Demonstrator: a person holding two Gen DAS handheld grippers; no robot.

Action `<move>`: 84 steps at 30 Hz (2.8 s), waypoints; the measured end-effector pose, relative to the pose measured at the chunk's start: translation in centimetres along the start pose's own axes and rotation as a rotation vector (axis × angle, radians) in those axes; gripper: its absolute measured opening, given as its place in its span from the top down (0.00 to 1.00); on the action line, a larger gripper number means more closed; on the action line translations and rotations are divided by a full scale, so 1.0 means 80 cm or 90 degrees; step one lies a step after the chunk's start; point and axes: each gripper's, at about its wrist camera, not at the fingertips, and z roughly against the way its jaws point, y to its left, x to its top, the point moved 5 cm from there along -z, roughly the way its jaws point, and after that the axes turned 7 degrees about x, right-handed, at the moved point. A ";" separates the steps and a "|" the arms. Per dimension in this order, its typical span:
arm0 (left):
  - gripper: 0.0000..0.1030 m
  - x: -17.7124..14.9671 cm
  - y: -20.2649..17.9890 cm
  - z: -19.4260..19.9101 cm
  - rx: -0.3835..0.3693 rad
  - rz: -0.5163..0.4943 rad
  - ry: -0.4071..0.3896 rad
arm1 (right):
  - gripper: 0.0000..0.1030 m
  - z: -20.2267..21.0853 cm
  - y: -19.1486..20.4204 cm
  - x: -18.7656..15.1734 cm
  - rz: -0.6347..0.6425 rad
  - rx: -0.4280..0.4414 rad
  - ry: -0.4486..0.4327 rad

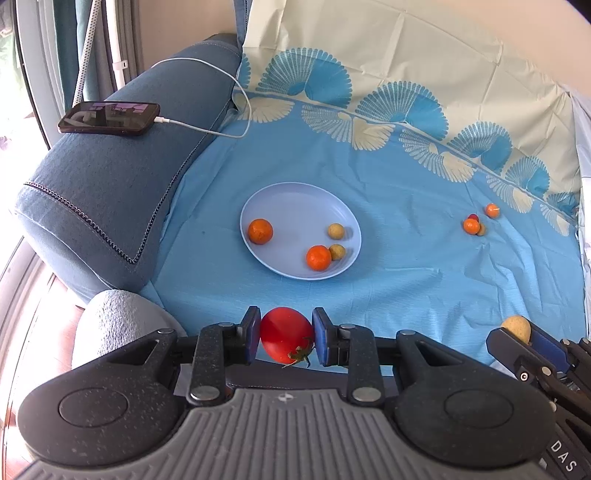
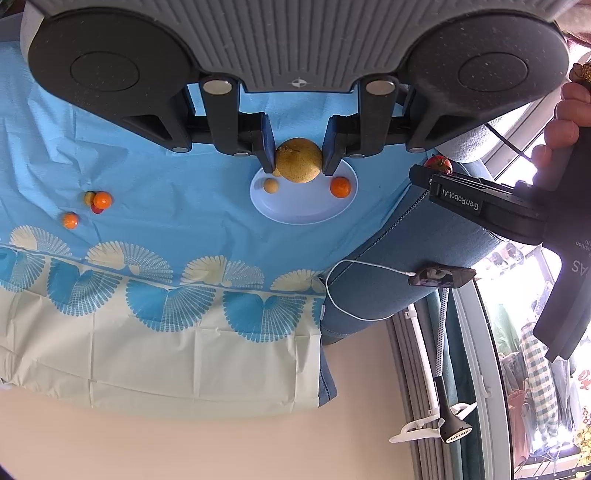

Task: Organize fruits
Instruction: 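Carry the tomato and the yellow fruit in both tools over the plate, then open the left tool over the plate while the right tool releases the yellow fruit, then lift both open tools away from the plate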

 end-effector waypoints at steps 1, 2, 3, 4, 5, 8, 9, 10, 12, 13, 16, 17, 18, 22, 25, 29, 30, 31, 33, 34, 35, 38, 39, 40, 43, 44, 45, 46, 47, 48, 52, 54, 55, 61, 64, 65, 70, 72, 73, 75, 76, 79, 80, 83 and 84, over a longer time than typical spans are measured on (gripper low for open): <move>0.68 0.001 0.001 0.000 0.001 0.001 -0.001 | 0.73 0.000 0.000 0.000 0.001 -0.001 0.001; 0.68 0.002 0.003 -0.001 0.001 0.002 -0.001 | 0.73 -0.001 0.000 0.000 0.001 -0.001 0.002; 0.68 0.003 0.004 -0.002 0.002 0.002 -0.001 | 0.73 -0.003 0.002 0.000 0.003 -0.001 0.004; 0.68 0.003 0.004 -0.003 0.003 0.003 0.000 | 0.73 -0.004 0.002 0.000 0.005 -0.001 0.005; 0.68 0.004 0.006 -0.005 0.003 0.003 0.000 | 0.73 -0.005 0.003 0.001 0.007 -0.001 0.005; 0.68 0.006 0.008 -0.008 0.004 0.007 0.002 | 0.73 -0.009 0.004 0.002 0.012 -0.001 0.008; 0.68 0.007 0.008 -0.010 0.004 0.008 0.003 | 0.73 -0.010 0.003 0.001 0.012 -0.001 0.010; 0.68 0.008 0.010 -0.011 0.004 0.009 0.005 | 0.73 -0.011 0.002 0.000 0.013 -0.001 0.013; 0.68 0.008 0.011 -0.016 0.003 0.009 0.010 | 0.73 -0.014 0.003 0.001 0.015 -0.001 0.018; 0.68 0.010 0.012 -0.018 0.002 0.010 0.013 | 0.73 -0.016 0.003 0.001 0.017 -0.002 0.020; 0.68 0.014 0.017 -0.027 0.003 0.012 0.018 | 0.73 -0.023 0.006 0.002 0.027 -0.006 0.023; 0.68 0.016 0.018 -0.029 0.004 0.014 0.019 | 0.73 -0.025 0.007 0.003 0.030 -0.007 0.024; 0.68 0.018 0.020 -0.033 0.005 0.016 0.020 | 0.73 -0.029 0.006 0.003 0.034 -0.008 0.026; 0.68 0.033 0.026 -0.050 0.009 0.025 0.029 | 0.73 -0.049 0.004 0.008 0.033 -0.011 0.035; 0.68 0.048 0.029 -0.066 0.015 0.029 0.031 | 0.73 -0.070 0.001 0.013 0.028 -0.009 0.046; 0.68 0.073 0.031 -0.093 0.024 0.034 0.032 | 0.73 -0.105 -0.003 0.021 0.026 -0.006 0.063; 0.68 0.080 0.031 -0.100 0.023 0.035 0.033 | 0.73 -0.117 -0.003 0.024 0.026 -0.007 0.068; 0.68 0.087 0.030 -0.108 0.020 0.037 0.034 | 0.73 -0.127 -0.005 0.027 0.024 -0.006 0.072; 0.68 0.100 0.028 -0.123 0.023 0.037 0.034 | 0.73 -0.148 -0.011 0.032 0.022 -0.007 0.080; 0.68 0.106 0.026 -0.131 0.021 0.037 0.032 | 0.73 -0.159 -0.013 0.035 0.022 -0.008 0.083; 0.68 0.112 0.025 -0.138 0.025 0.036 0.032 | 0.73 -0.170 -0.015 0.038 0.022 -0.008 0.085; 0.68 0.128 0.021 -0.162 0.029 0.028 0.030 | 0.73 -0.201 -0.021 0.044 0.025 -0.008 0.092; 0.68 0.133 0.020 -0.171 0.032 0.024 0.031 | 0.73 -0.213 -0.023 0.045 0.028 -0.009 0.096; 0.68 0.136 0.019 -0.179 0.026 0.017 0.032 | 0.73 -0.223 -0.026 0.045 0.030 -0.010 0.100; 0.68 0.143 0.016 -0.206 0.021 0.001 0.037 | 0.73 -0.253 -0.028 0.043 0.040 -0.008 0.109; 0.68 0.144 0.015 -0.215 0.021 -0.005 0.037 | 0.73 -0.263 -0.028 0.042 0.049 -0.007 0.111; 0.68 0.145 0.015 -0.223 0.027 -0.007 0.039 | 0.73 -0.272 -0.028 0.041 0.059 -0.006 0.114; 0.68 0.145 0.016 -0.231 0.031 -0.011 0.043 | 0.73 -0.280 -0.027 0.039 0.068 -0.006 0.118; 0.68 0.146 0.015 -0.240 0.032 -0.014 0.046 | 0.73 -0.288 -0.027 0.037 0.076 -0.004 0.123; 0.68 0.147 0.015 -0.247 0.037 -0.016 0.050 | 0.73 -0.295 -0.027 0.034 0.081 0.000 0.128; 0.68 0.149 0.014 -0.274 0.046 -0.021 0.065 | 0.73 -0.324 -0.025 0.026 0.095 0.010 0.149; 0.68 0.150 0.014 -0.283 0.051 -0.024 0.069 | 0.73 -0.335 -0.025 0.022 0.098 0.017 0.158; 0.68 0.150 0.014 -0.287 0.055 -0.026 0.071 | 0.73 -0.341 -0.025 0.020 0.099 0.020 0.163; 0.15 0.163 0.016 -0.288 0.052 -0.034 0.038 | 0.68 -0.364 -0.026 0.020 0.099 0.034 0.175; 0.00 0.170 0.021 -0.263 0.059 -0.023 -0.009 | 0.35 -0.362 -0.025 0.028 0.110 0.040 0.155; 0.00 0.170 0.022 -0.255 0.058 -0.029 -0.010 | 0.27 -0.358 -0.024 0.033 0.115 0.034 0.146; 0.00 0.152 0.032 -0.204 0.080 -0.027 -0.014 | 0.09 -0.318 -0.025 0.046 0.098 0.004 0.137; 0.00 0.137 0.037 -0.183 0.092 -0.018 -0.008 | 0.06 -0.292 -0.023 0.045 0.074 -0.002 0.136; 0.00 0.128 0.040 -0.173 0.096 -0.012 -0.003 | 0.05 -0.279 -0.022 0.044 0.060 0.001 0.134; 0.00 0.109 0.044 -0.154 0.098 0.001 0.010 | 0.04 -0.251 -0.017 0.040 0.036 -0.002 0.128; 0.00 0.100 0.046 -0.144 0.097 0.008 0.014 | 0.04 -0.239 -0.013 0.038 0.031 -0.007 0.123; 0.00 0.076 0.047 -0.121 0.100 0.020 0.010 | 0.02 -0.199 -0.001 0.030 0.028 -0.019 0.102; 0.00 0.067 0.046 -0.113 0.104 0.020 0.007 | 0.01 -0.187 0.003 0.027 0.029 -0.022 0.094; 0.00 0.050 0.043 -0.097 0.103 0.019 0.002 | 0.01 -0.157 0.015 0.020 0.047 -0.023 0.081; 0.00 0.046 0.042 -0.091 0.100 0.019 -0.002 | 0.01 -0.149 0.017 0.017 0.055 -0.027 0.076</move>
